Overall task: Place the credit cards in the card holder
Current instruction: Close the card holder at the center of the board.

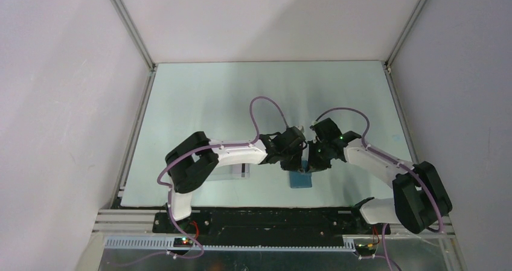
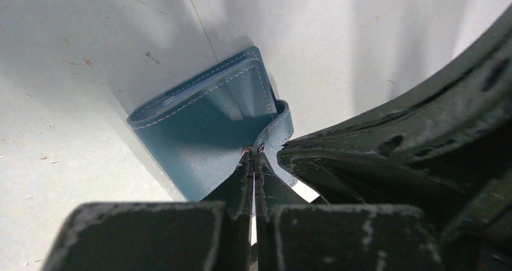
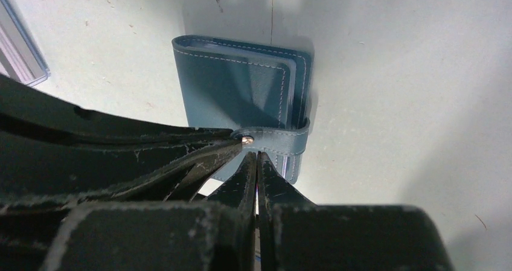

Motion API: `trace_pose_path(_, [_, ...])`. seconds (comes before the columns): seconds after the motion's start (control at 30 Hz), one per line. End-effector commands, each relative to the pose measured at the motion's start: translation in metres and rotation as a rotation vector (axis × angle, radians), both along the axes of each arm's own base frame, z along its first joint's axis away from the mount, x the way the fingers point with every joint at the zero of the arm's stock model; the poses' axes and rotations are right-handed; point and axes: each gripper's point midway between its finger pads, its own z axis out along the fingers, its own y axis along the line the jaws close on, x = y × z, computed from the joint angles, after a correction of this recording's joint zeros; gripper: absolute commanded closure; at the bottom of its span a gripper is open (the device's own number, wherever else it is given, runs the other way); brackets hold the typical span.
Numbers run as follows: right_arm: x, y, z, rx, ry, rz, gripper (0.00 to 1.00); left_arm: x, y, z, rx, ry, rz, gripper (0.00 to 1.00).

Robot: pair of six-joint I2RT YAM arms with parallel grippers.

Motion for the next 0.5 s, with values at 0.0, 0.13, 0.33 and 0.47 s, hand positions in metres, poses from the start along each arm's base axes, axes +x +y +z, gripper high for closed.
trace_pose_path(0.0, [0.009, 0.008, -0.002, 0.008, -0.019, 0.013, 1.00, 0.009, 0.003, 0.007, 0.003, -0.048, 0.003, 1.00])
trace_pose_path(0.13, [0.010, 0.010, -0.005, 0.004, -0.018, 0.016, 1.00, 0.006, 0.004, -0.001, 0.014, -0.029, 0.001, 1.00])
trace_pose_path(0.33, [0.011, 0.012, -0.011, -0.007, -0.011, 0.019, 1.00, 0.004, 0.007, -0.005, 0.022, -0.017, 0.007, 1.00])
trace_pose_path(0.47, [0.009, 0.012, -0.017, -0.025, 0.000, 0.022, 1.00, 0.003, 0.008, -0.006, 0.029, -0.006, 0.013, 1.00])
